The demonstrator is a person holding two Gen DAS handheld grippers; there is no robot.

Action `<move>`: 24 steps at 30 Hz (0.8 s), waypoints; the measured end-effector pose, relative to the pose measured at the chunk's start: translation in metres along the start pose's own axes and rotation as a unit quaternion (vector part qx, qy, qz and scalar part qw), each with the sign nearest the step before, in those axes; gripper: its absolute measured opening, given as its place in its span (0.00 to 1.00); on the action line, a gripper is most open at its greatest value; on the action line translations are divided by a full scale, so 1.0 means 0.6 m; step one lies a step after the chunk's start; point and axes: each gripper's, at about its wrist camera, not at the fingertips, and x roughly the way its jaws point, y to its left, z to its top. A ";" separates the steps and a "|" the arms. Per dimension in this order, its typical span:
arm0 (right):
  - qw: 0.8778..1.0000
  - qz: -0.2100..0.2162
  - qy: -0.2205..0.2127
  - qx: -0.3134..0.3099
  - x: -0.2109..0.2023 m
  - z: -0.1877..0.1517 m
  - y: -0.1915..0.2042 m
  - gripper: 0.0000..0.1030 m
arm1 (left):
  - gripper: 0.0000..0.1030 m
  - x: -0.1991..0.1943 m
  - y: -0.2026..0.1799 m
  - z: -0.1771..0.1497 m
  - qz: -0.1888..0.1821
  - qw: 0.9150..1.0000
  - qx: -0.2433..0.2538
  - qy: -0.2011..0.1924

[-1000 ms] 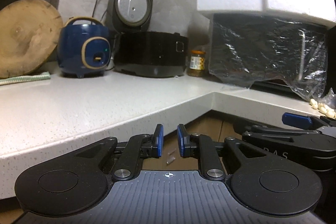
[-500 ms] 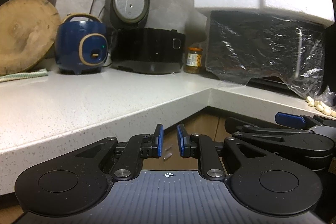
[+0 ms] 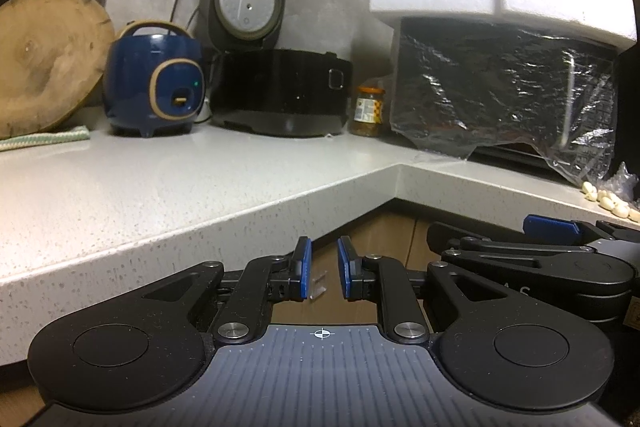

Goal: Collect trash

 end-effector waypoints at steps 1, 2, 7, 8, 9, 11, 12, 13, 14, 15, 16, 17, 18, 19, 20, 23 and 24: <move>1.000 0.000 0.000 0.001 0.000 0.000 0.000 0.93 | 0.18 0.000 0.000 0.000 0.000 1.000 0.000 0.000; 1.000 -0.001 0.000 0.001 0.000 -0.001 0.000 0.93 | 0.18 0.000 0.000 -0.001 0.000 1.000 0.000 0.000; 1.000 -0.002 0.001 0.003 0.000 -0.002 0.000 0.93 | 0.18 -0.001 -0.002 -0.002 0.000 1.000 0.000 0.000; 1.000 -0.002 0.001 0.003 0.000 -0.002 0.000 0.93 | 0.18 -0.001 -0.002 -0.002 0.000 1.000 0.000 0.000; 1.000 -0.002 0.001 0.003 0.000 -0.002 0.000 0.93 | 0.18 -0.001 -0.002 -0.002 0.000 1.000 -0.001 -0.001; 1.000 -0.002 0.001 0.002 0.000 -0.002 0.000 0.93 | 0.18 -0.002 -0.001 -0.002 -0.001 1.000 -0.001 -0.001; 1.000 -0.002 0.001 0.002 -0.001 -0.002 0.001 0.93 | 0.18 -0.002 -0.001 -0.001 -0.002 1.000 0.000 -0.001; 1.000 -0.002 0.001 0.002 -0.001 -0.002 0.001 0.93 | 0.18 -0.002 -0.002 -0.001 -0.002 1.000 0.000 -0.002; 1.000 -0.003 0.001 0.002 -0.001 -0.002 0.001 0.93 | 0.18 -0.004 -0.003 -0.001 -0.002 1.000 0.000 -0.002; 1.000 -0.003 0.001 0.002 -0.001 -0.002 0.002 0.93 | 0.18 -0.004 -0.003 -0.002 -0.003 1.000 0.000 -0.002; 1.000 -0.003 0.001 0.002 -0.001 -0.002 0.002 0.93 | 0.18 -0.005 -0.004 -0.002 -0.003 1.000 0.001 -0.003; 1.000 -0.003 0.001 0.002 -0.001 -0.002 0.002 0.93 | 0.18 -0.005 -0.003 -0.001 -0.003 1.000 0.001 -0.003; 1.000 -0.003 0.001 0.002 -0.002 -0.002 0.002 0.93 | 0.18 -0.005 -0.004 -0.001 -0.003 1.000 0.001 -0.003; 1.000 -0.003 0.000 0.002 -0.002 -0.001 0.002 0.93 | 0.18 -0.006 -0.004 -0.001 -0.002 1.000 0.000 -0.003; 1.000 -0.003 0.000 0.002 -0.002 -0.002 0.002 0.93 | 0.18 -0.006 -0.003 -0.001 -0.001 1.000 -0.002 -0.004; 1.000 -0.003 0.001 0.001 -0.003 -0.003 0.002 0.94 | 0.18 -0.007 -0.001 0.000 0.001 1.000 -0.004 -0.006; 1.000 -0.002 0.002 0.001 -0.004 -0.003 0.002 0.94 | 0.18 -0.008 -0.002 0.000 0.002 1.000 -0.004 -0.006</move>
